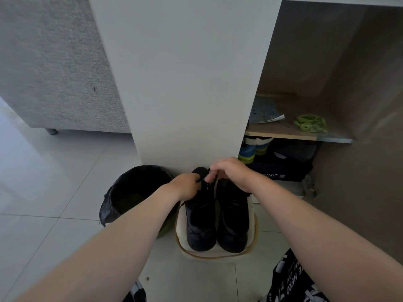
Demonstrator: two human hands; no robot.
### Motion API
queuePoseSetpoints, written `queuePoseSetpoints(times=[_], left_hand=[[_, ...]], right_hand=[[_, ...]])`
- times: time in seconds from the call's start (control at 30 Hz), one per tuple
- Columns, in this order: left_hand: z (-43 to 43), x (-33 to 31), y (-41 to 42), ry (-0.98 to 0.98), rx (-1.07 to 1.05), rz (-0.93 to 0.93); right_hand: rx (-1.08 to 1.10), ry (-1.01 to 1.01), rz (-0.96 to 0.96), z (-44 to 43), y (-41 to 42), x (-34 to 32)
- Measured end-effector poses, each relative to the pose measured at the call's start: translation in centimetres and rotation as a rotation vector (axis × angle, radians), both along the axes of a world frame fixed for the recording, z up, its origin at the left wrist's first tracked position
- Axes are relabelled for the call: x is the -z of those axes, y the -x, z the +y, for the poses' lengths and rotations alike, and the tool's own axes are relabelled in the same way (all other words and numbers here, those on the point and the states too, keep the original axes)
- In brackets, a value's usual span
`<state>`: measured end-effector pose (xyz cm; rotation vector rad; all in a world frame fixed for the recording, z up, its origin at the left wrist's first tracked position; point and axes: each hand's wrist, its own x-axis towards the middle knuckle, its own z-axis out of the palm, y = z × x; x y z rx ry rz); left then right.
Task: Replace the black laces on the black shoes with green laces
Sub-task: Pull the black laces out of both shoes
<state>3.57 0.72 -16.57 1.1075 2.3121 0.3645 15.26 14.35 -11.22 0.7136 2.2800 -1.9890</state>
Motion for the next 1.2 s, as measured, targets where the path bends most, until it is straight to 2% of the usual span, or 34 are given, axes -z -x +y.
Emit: queuePoseSetpoints(times=[0.07,0.1,0.17,0.23,0.27,0.3,0.4,0.53,0.63,0.77,0.83,0.93,0.97,1.03,1.1,1.2], left_hand=[[0.0,0.0,0.3,-0.011,-0.008,-0.030],[-0.1,0.0,0.5,-0.025,-0.016,-0.053],[-0.1,0.1,0.8,-0.063,-0.045,-0.126],[-0.1,-0.2,0.8,-0.083,-0.075,-0.163],[-0.1,-0.4,0.8,-0.093,-0.085,-0.153],[0.0,-0.6,0.7,-0.107,-0.093,-0.122],[0.5,-2.1,0.2,-0.200,-0.104,-0.058],[1.9,-4.9,0.9,-0.306,-0.328,-0.232],[1.1,-5.1,1.9,-0.352,-0.437,-0.540],[0.0,-4.0,2.8,-0.479,-0.474,-0.565],[0.2,-3.5,2.9,-0.542,-0.558,-0.598],[0.5,-2.8,2.9,-0.517,-0.674,-0.469],[0.6,-2.6,2.9,-0.513,-0.712,-0.460],[0.8,-2.3,2.8,-0.505,-0.773,-0.481],[0.8,-2.1,2.8,-0.471,-0.794,-0.470],[0.5,-2.0,3.2,-0.506,-0.855,-0.481]], right_hand=[[0.033,0.054,-0.045,0.2,0.0,0.2],[0.064,-0.005,-0.073,0.4,0.1,0.3],[0.059,-0.332,-0.077,1.0,0.1,0.2],[-0.070,-0.822,-0.063,1.2,0.1,0.0],[-0.114,-0.999,-0.071,0.9,0.2,0.0],[-0.133,-1.074,-0.062,0.6,0.3,-0.1],[-0.137,-0.960,0.004,-0.5,1.2,0.0],[-0.025,-0.669,-0.003,-0.4,1.6,0.4],[-0.010,-0.522,-0.067,0.1,1.3,0.6],[-0.137,-0.292,-0.208,0.9,0.6,1.1],[-0.137,-0.377,-0.243,1.1,0.6,1.2],[-0.028,-0.823,-0.148,0.6,1.5,1.0],[0.016,-0.899,-0.101,0.0,1.8,0.9],[0.082,-0.883,-0.014,-1.2,2.3,0.9],[0.108,-0.781,0.017,-1.6,2.6,1.4],[-0.002,-0.617,-0.120,-0.6,2.3,2.4]])
